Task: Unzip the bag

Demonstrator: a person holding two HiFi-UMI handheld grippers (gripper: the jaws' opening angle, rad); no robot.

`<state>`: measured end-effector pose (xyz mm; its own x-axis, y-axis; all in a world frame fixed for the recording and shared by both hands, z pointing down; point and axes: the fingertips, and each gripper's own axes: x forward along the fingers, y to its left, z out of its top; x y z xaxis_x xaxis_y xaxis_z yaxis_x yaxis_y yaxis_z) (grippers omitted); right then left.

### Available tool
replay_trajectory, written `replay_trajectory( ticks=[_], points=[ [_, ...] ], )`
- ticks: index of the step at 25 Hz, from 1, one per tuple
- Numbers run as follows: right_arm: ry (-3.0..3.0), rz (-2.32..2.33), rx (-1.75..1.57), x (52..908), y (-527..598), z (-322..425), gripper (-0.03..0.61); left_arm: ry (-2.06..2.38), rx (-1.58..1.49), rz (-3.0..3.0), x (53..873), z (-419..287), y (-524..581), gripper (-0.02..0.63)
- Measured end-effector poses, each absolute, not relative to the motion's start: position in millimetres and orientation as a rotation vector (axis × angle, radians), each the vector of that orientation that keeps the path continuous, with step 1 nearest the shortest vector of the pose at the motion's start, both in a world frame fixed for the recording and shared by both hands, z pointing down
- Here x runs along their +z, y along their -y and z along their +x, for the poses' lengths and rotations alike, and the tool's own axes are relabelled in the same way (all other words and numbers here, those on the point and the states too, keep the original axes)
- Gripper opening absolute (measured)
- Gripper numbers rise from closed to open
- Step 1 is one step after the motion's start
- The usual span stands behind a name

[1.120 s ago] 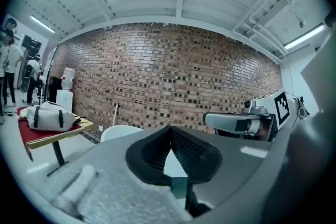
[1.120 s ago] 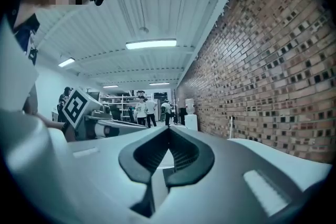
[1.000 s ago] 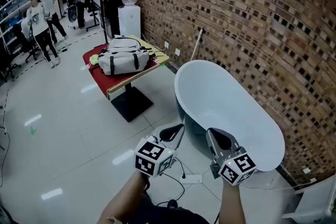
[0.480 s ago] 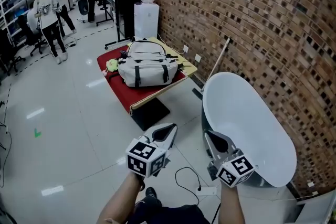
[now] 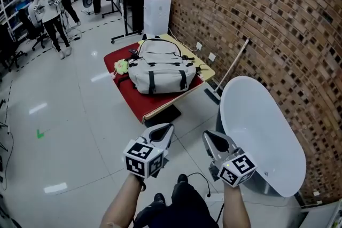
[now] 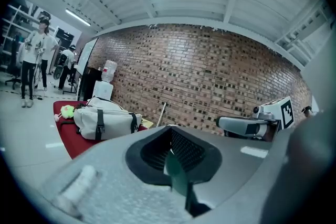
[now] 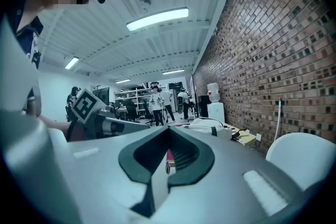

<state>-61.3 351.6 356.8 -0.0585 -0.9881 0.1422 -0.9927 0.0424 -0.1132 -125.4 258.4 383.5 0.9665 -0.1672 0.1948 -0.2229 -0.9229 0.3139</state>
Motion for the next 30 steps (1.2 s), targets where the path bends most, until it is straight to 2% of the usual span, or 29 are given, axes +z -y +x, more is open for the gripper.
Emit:
replay_trajectory(
  ticks=[12, 18, 30],
  points=[
    [2.390, 2.001, 0.279, 369.6, -203.7, 38.4, 0.006, 0.434, 0.276, 2.761, 394.9, -32.4, -135.3, 0.002],
    [2.424, 1.817, 0.159, 369.4, -127.3, 79.7, 0.006, 0.596, 0.282, 2.734, 391.5, 14.1, -67.6, 0.002],
    [2.449, 1.601, 0.165, 392.2, 3.7, 105.2, 0.006, 0.821, 0.334, 2.661, 409.5, 21.2, 46.8, 0.002]
  ],
)
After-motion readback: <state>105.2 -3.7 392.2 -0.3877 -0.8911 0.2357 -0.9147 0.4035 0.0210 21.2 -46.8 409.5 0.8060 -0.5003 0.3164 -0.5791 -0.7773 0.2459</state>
